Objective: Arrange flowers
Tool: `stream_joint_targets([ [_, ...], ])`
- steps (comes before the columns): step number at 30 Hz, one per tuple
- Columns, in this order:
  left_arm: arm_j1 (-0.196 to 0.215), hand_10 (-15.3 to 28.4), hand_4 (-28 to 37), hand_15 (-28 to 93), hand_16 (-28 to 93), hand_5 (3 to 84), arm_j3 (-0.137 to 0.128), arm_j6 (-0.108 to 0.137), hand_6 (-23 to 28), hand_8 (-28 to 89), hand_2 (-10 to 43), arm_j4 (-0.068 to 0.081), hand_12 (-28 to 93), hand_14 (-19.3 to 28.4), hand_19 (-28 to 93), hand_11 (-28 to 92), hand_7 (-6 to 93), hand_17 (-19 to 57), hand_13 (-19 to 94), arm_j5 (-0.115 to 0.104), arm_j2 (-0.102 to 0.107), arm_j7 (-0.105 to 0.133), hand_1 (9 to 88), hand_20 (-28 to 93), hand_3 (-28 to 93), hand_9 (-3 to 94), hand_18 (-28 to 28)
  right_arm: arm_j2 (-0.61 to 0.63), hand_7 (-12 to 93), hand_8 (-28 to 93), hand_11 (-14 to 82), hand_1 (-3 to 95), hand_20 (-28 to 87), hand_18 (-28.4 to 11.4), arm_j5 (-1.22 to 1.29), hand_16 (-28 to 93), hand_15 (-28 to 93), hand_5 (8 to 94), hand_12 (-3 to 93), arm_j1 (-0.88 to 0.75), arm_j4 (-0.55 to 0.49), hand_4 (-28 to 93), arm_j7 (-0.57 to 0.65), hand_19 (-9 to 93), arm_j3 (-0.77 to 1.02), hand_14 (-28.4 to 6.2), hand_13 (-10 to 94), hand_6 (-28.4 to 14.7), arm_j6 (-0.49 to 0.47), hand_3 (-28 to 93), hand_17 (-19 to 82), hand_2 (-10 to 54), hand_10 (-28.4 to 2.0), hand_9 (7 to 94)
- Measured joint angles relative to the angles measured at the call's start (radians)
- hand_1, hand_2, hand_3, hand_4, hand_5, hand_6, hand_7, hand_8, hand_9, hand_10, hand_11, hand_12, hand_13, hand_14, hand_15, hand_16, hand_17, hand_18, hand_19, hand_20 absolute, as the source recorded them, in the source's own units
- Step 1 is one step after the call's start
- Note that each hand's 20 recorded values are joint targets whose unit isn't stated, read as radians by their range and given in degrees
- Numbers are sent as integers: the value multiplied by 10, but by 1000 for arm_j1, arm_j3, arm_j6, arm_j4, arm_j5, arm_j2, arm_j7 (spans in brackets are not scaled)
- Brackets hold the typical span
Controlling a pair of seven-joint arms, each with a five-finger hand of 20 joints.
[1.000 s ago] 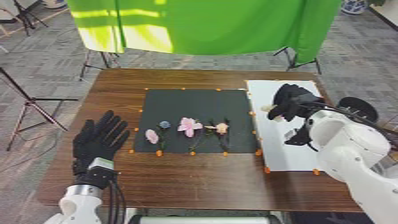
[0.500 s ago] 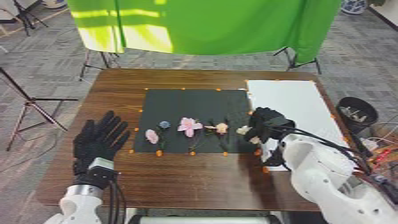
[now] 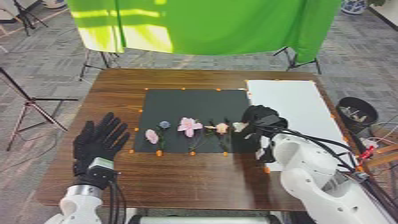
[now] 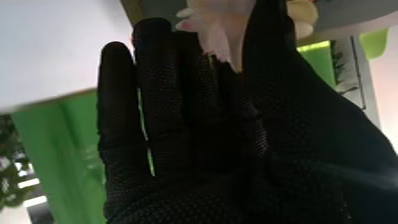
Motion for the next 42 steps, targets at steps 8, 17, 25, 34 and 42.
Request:
stream_joint_targets([
  [8,6,160,-283,393,-63,422,0,16,100,-77,142,-2,114,164,341,247,134,-65,221,-13,-1,8,239,96,714,326,149,-12,133,-120,126,456,180,-193,101,177,368,371,152,-15,-14,-283,17,612,19,-115,517,-34,-86,788,188,-95,-147,483],
  [17,6,161,-283,390,-63,409,1,26,98,-77,141,-4,114,164,341,242,132,-65,217,-18,-1,21,236,95,714,319,149,-15,81,-97,77,358,170,-207,105,163,304,272,144,-45,-67,-283,11,592,62,-134,450,-52,-93,762,165,-95,-166,383],
  [25,7,161,-283,346,-72,404,-9,27,100,-77,180,-4,102,158,335,212,109,-64,212,-22,-1,29,194,92,681,312,149,-8,50,-76,14,194,168,-192,375,250,81,248,152,-114,-114,-283,-73,372,198,-159,303,-42,36,697,132,-95,-171,307],
  [34,27,147,-283,244,-73,369,-70,16,86,-66,172,-4,83,133,316,165,64,-65,175,12,-1,30,189,83,690,271,143,-22,52,-79,7,53,178,-182,788,252,36,318,127,-214,-69,-283,-325,267,425,-156,256,-31,280,753,112,35,-144,301],
  [42,46,140,-283,192,-65,340,-123,-55,73,-63,154,2,77,120,296,135,51,-66,147,60,-3,-1,199,80,688,240,135,-21,48,-78,9,48,188,-183,1153,243,33,324,115,-239,-62,-283,-320,254,505,-145,254,-32,290,754,112,68,-144,299],
])
